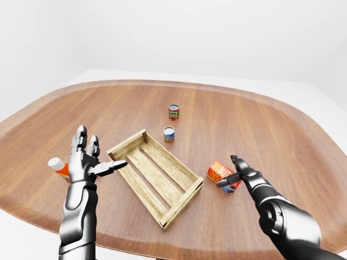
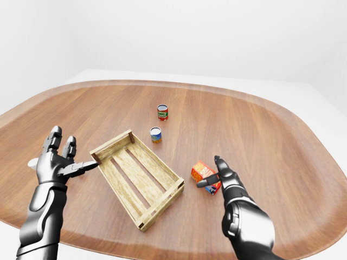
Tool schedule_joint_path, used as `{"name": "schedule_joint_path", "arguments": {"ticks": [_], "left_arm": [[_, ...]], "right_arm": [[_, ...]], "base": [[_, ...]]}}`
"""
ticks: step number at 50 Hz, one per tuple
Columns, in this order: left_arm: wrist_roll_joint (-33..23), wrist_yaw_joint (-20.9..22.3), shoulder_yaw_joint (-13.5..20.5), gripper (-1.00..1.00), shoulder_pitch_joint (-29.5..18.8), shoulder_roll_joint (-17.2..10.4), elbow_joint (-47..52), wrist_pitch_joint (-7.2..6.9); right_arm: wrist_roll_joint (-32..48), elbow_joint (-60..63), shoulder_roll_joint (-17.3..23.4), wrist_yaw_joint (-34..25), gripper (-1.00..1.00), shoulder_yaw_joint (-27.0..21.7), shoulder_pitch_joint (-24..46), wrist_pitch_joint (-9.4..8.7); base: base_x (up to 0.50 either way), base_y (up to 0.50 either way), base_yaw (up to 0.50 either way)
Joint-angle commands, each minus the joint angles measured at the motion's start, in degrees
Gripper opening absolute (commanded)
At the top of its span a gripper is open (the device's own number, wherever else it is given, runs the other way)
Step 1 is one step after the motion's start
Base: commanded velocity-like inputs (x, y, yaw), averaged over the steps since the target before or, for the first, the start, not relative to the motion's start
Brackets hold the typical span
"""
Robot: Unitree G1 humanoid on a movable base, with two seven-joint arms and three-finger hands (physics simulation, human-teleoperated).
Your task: Pick up the butter and put it in the tray.
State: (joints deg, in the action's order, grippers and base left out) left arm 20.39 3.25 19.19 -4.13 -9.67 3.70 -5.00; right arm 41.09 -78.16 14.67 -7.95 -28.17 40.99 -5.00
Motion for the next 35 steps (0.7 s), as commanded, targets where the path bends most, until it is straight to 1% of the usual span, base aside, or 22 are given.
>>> {"name": "schedule_joint_path", "arguments": {"ticks": [1,3,4,5,22,35], "left_arm": [[0.04,0.01,0.01,1.0,0.04,0.01,0.29,0.0],[0.03,-0.08,0.02,1.0,0.04,0.01,0.5,0.0],[-0.05,-0.04,0.0,1.0,0.03,0.06,0.29,0.0],[-0.07,-0.03,-0.01,1.0,0.03,0.07,0.25,0.0],[-0.06,0.16,0.07,1.0,0.25,0.19,0.48,0.0],[-0.18,0.23,-0.05,1.0,0.3,0.21,0.44,0.0]], "right_arm": [[1.81,-1.67,-0.92,-0.07,1.0,-0.92,-3.01,0.0],[2.14,-1.5,-1.07,-0.31,1.0,-0.97,-3.33,0.0],[2.19,-1.39,-1.14,-0.23,-0.45,-1.06,-3.49,0.0],[2.22,-1.27,-1.18,-0.58,-1.0,-1.09,-3.6,0.0],[-0.6,0.52,-1.57,-1.87,-1.0,-0.01,-4.35,0.0],[-1.8,0.52,-1.02,-0.75,-1.0,0.38,-3.97,0.0]], "base": [[0.0,0.0,0.0],[0.0,0.0,0.0],[0.0,0.0,0.0],[0.0,0.0,0.0],[0.0,0.0,0.0],[0.0,0.0,0.0]]}}
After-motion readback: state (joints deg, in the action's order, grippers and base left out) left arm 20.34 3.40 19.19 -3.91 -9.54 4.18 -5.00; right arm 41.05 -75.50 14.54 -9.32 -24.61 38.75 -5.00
